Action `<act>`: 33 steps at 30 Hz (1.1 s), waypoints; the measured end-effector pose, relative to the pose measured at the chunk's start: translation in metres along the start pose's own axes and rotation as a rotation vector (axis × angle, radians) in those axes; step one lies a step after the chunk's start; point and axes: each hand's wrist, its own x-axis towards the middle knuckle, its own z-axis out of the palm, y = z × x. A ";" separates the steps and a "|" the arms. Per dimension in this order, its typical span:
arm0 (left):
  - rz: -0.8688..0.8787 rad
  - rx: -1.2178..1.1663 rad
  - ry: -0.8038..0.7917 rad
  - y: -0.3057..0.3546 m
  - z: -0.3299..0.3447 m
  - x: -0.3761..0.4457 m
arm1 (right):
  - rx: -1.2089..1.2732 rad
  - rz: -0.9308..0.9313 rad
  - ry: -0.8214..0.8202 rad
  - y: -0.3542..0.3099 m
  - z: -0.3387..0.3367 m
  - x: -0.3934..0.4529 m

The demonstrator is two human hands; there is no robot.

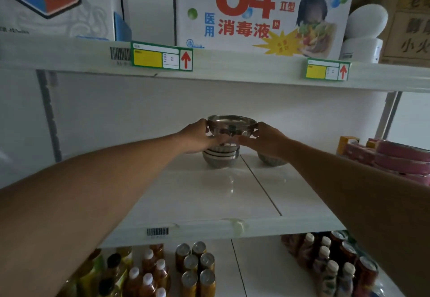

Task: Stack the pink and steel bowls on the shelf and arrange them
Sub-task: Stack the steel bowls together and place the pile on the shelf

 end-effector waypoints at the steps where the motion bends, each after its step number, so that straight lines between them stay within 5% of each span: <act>1: -0.025 0.012 -0.001 -0.008 -0.003 0.006 | 0.010 0.006 -0.007 -0.001 0.004 0.006; 15: -0.125 -0.009 -0.042 -0.066 0.001 0.070 | 0.109 0.010 -0.074 0.026 0.044 0.092; 33: -0.325 0.010 -0.160 -0.081 0.029 0.050 | 0.057 0.001 -0.226 0.066 0.073 0.082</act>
